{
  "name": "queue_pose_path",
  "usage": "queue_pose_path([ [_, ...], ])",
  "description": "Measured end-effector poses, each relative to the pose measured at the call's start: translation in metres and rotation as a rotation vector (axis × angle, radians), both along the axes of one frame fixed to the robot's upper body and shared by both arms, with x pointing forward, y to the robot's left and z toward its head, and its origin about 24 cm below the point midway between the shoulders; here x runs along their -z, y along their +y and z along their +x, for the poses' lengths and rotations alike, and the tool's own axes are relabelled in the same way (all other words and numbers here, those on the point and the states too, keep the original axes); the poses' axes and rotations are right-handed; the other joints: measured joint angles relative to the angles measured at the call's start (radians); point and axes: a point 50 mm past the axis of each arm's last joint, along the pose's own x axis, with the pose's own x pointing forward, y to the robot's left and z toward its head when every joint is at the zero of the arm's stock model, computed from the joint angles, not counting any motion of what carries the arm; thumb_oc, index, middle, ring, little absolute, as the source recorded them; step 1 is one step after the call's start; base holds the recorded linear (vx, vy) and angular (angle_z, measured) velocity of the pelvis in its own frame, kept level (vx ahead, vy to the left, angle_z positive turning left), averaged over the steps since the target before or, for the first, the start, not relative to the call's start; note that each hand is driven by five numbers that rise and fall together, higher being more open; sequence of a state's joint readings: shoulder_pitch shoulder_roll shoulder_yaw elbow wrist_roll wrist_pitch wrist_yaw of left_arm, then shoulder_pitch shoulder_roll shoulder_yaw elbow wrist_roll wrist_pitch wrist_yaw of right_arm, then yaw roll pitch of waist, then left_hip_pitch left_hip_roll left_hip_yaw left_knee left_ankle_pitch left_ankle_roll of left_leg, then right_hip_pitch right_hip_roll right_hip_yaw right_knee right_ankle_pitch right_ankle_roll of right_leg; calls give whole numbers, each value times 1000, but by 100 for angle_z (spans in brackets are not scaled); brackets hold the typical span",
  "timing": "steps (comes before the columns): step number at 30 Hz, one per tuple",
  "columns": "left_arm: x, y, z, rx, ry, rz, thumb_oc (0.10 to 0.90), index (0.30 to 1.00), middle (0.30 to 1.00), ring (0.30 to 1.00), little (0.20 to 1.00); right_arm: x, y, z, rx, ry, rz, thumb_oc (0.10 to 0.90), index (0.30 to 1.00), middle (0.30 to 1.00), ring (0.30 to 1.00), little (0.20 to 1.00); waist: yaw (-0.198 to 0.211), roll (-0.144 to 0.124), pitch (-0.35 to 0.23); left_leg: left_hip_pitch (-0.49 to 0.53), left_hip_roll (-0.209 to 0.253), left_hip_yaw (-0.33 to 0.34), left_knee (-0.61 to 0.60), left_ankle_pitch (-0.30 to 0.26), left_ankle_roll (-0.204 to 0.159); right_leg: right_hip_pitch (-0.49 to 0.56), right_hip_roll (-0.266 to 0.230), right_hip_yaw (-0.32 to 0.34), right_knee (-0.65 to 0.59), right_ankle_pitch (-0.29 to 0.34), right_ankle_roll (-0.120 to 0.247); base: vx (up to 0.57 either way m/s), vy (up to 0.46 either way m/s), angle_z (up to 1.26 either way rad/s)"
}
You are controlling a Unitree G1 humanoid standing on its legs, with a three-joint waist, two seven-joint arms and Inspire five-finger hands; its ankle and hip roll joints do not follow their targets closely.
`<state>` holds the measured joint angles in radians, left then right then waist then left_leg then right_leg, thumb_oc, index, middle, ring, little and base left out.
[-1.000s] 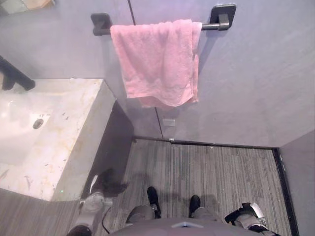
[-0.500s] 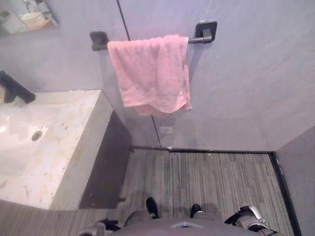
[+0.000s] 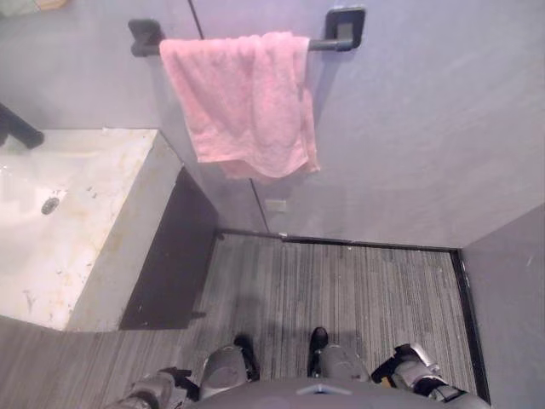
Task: Organize the bathroom.
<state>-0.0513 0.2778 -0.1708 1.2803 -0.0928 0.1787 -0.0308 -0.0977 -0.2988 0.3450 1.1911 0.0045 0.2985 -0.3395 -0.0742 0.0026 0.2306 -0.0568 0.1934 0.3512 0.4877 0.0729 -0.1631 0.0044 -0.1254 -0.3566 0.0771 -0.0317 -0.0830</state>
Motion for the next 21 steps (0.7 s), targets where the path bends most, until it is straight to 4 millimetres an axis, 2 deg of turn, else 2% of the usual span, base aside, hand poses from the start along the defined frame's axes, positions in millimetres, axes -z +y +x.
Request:
queue_pose_path([
  [1, 0, -1, -1, 19, 7, 4, 800, 900, 900, 900, 900, -2, -7, -1, 3, 4, -19, 800, 900, 900, 900, 900, -9, 8, -3, 22, 12, -3, 61, -32, -13, -4, 13, -10, -9, 4, -6, -112, -98, 33],
  [3, 0, -2, 2, 49, 8, 11, 800, 900, 900, 900, 900, -5, -14, 2, 3, -6, -39, 800, 900, 900, 900, 900, -18, 20, -8, 71, 9, 5, 115, -46, -23, -28, 33, -30, -17, 13, -22, -146, -85, 38],
  [4, 0, -5, 8, 66, -3, 9, 800, 900, 900, 900, 900, -7, -21, 1, 10, -7, -50, 800, 900, 900, 900, 900, -22, 40, -16, 118, -14, -3, 127, -55, -70, -38, 61, -55, -30, 27, -29, -152, -57, 52],
  [5, -1, -7, 12, 88, -13, 8, 800, 900, 900, 900, 900, -8, -23, 0, 26, -11, -51, 800, 900, 900, 900, 900, -25, 45, -16, 152, -40, -6, 83, -59, -83, -43, 71, -70, -29, 28, -31, -176, -49, 60],
  [6, -2, -7, 18, 122, -19, 19, 800, 900, 900, 900, 900, -7, -22, -1, 33, -9, -45, 800, 900, 900, 900, 900, -20, 42, -16, 185, -49, 0, 18, -105, -83, -48, 77, -87, -27, 33, -37, -172, -27, 38],
  [8, -3, -6, 22, 137, -24, 23, 800, 900, 900, 900, 900, -7, -23, -2, 35, -10, -45, 800, 900, 900, 900, 900, -12, 42, -16, 191, -50, -6, -11, -145, -79, -60, 76, -119, -25, 44, -43, -175, -6, 31],
  [10, -4, -8, 26, 141, -37, 22, 800, 900, 900, 900, 900, -8, -27, -5, 6, -3, -64, 800, 900, 900, 900, 900, -39, 61, -22, 171, -41, 10, -20, -199, -65, -74, 65, -177, -30, 54, -37, -256, 1, 70],
  [11, -4, -9, 30, 143, -48, 23, 800, 900, 900, 900, 900, -8, -28, -8, 3, -4, -65, 800, 900, 900, 900, 900, -48, 72, -29, 163, -42, 56, -23, -238, -38, -85, 52, -212, -27, 60, -28, -324, 26, 102],
  [12, -6, -12, 36, 138, -75, 13, 800, 900, 900, 900, 900, -8, -29, -10, -8, -2, -67, 800, 900, 900, 900, 900, -64, 92, -41, 158, -48, 110, -61, -268, 4, -101, 36, -249, -15, 62, -28, -362, 32, 112],
  [13, -8, -15, 44, 142, -101, 8, 800, 900, 900, 900, 900, -7, -28, -10, -11, -2, -66, 800, 900, 900, 900, 900, -72, 103, -51, 151, -48, 130, -111, -288, 33, -125, 22, -271, 12, 57, -25, -322, 51, 108],
  [14, -10, -17, 53, 143, -134, 3, 800, 900, 900, 900, 900, -7, -27, -12, -7, 1, -62, 800, 900, 900, 900, 900, -65, 112, -56, 155, -78, 134, -191, -305, 73, -159, -1, -287, 56, 61, -19, -315, 30, 82],
  [15, -16, -19, 68, 140, -194, 2, 800, 900, 900, 900, 900, -7, -25, -6, -8, -14, -55, 800, 900, 900, 900, 900, -62, 120, -61, 162, -114, 129, -293, -309, 96, -207, -31, -297, 104, 62, -18, -310, 16, 61],
  [16, -20, -18, 78, 138, -236, 21, 800, 900, 900, 900, 900, -8, -19, 5, -15, -48, -37, 800, 900, 900, 900, 900, -56, 96, -43, 172, -167, 102, -384, -296, 116, -250, -86, -295, 157, 71, -11, -299, -15, 55],
  [17, -23, -17, 85, 138, -257, 28, 800, 900, 900, 900, 900, -9, -15, 13, -17, -81, -24, 800, 900, 900, 900, 900, -62, 69, -24, 171, -204, 93, -406, -271, 144, -261, -122, -294, 175, 85, 0, -268, -38, 43],
  [18, -24, -18, 86, 137, -265, 27, 800, 900, 900, 900, 900, -11, -13, 20, -21, -106, -17, 800, 900, 900, 900, 900, -62, 58, -15, 169, -220, 80, -409, -266, 153, -265, -137, -283, 175, 95, 22, -250, -60, 34],
  [20, -22, -16, 80, 130, -251, 37, 800, 900, 900, 900, 900, -16, -10, 34, -39, -162, -6, 800, 900, 900, 900, 900, -62, 50, 9, 166, -236, 43, -408, -278, 187, -271, -114, -188, 156, 85, 151, -243, -70, 28],
  [21, -21, -15, 78, 126, -246, 43, 800, 900, 900, 900, 900, -16, -9, 36, -44, -173, -1, 800, 900, 900, 900, 900, -64, 49, 18, 165, -238, 32, -408, -261, 202, -274, -96, -152, 136, 76, 175, -216, -63, 45],
])
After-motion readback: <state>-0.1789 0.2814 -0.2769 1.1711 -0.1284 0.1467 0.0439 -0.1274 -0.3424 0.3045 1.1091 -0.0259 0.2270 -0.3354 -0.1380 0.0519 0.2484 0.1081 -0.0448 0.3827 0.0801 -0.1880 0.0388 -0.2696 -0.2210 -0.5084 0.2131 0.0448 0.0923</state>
